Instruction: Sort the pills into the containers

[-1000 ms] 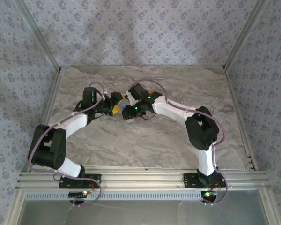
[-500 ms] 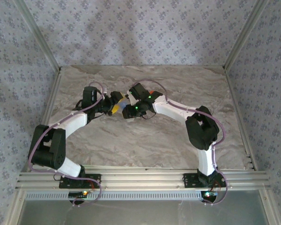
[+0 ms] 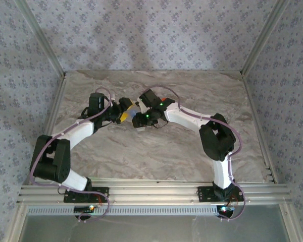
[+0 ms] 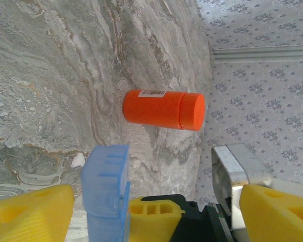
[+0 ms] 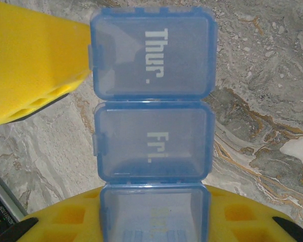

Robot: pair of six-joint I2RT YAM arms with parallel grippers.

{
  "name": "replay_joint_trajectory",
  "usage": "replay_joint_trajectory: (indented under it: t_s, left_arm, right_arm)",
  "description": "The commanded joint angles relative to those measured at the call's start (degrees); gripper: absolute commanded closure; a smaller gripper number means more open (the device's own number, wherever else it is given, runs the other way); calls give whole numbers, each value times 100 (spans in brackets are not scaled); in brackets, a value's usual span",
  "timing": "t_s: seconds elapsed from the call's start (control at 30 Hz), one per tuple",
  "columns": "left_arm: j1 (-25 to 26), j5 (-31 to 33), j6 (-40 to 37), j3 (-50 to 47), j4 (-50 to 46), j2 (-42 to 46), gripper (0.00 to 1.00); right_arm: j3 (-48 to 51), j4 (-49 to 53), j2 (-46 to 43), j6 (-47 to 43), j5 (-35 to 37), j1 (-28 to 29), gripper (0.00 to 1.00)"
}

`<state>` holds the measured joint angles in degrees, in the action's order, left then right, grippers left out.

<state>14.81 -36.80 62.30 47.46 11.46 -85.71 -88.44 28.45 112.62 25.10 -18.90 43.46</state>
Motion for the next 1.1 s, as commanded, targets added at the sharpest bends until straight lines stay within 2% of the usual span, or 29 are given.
replay_joint_trajectory:
  t_s: [0.0, 1.07]
  left_arm:
    - [37, -47, 54, 223, 116, 135, 15]
    - [172, 43, -92, 278, -98, -107, 15]
  right_arm:
    - [-94, -13, 111, 80, -21, -8, 67]
    - [-162, -110, 134, 271, -44, 11, 67]
